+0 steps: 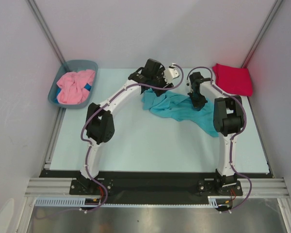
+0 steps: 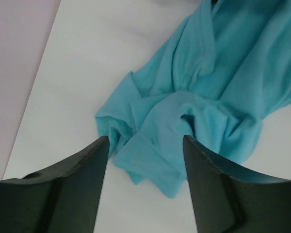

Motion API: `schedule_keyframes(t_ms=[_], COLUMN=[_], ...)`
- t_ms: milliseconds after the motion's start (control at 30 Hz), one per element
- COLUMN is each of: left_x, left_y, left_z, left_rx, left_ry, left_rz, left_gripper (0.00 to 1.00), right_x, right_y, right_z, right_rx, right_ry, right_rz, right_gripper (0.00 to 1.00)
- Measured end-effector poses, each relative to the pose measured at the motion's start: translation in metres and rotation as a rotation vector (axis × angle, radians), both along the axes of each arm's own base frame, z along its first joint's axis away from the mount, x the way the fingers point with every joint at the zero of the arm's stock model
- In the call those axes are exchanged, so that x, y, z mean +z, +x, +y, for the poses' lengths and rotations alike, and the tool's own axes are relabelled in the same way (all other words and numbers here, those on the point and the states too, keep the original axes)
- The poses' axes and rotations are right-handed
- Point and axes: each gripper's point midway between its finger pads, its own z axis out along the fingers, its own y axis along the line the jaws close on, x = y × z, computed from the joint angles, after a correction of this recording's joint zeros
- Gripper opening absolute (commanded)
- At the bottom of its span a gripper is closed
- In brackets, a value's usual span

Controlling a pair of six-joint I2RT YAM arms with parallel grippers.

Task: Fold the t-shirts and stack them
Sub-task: Flatten the tshirt out

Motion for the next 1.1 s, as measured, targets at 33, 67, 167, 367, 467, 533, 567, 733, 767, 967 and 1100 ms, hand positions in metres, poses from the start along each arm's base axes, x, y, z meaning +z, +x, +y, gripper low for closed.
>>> schedule_keyframes(t_ms=[33,67,167,367,467,533,567,733,767,967,1100], left_x=[0.003,0.004,0.003,-0.005,-0.024,-0.040,-0.048,-0.062,-0.063,-0.062,-0.061], left_y=[-0.002,-0.006,-0.016,-0.024,-0.023,-0.025,-0.026,-0.016,-0.013,0.002,0.010], left_z=[-0.006,-0.011,-0.021,-0.023,-0.015,-0.007,-0.003,0.005,0.006,0.008,0.010], left_rx=[-0.005,-0.013,-0.026,-0.019,0.011,0.029,0.039,0.073,0.083,0.103,0.116], left_ry=[-0.014,-0.028,-0.056,-0.070,-0.034,0.005,0.026,0.069,0.072,0.076,0.081], left_rz=[0.001,0.008,0.044,0.094,0.103,0.117,0.123,0.095,0.083,0.037,0.018], left_gripper=[0.73,0.75,0.76,0.76,0.75,0.75,0.75,0.75,0.75,0.75,0.75], right_x=[0.000,0.000,0.000,0.000,0.000,0.000,0.000,0.000,0.000,0.000,0.000], right_y=[0.000,0.000,0.000,0.000,0.000,0.000,0.000,0.000,0.000,0.000,0.000], right_z=[0.000,0.000,0.000,0.000,0.000,0.000,0.000,0.000,0.000,0.000,0.000], right_rx=[0.000,0.000,0.000,-0.003,-0.003,-0.003,-0.003,-0.003,-0.003,-0.004,-0.004], right_ry=[0.000,0.000,-0.001,-0.001,-0.001,-0.001,-0.001,-0.001,-0.001,-0.001,-0.001], right_rz=[0.000,0.000,0.000,-0.001,-0.001,-0.001,-0.001,-0.001,-0.001,-0.002,-0.002], right_gripper=[0.00,0.00,0.00,0.00,0.00,0.00,0.00,0.00,0.00,0.00,0.00])
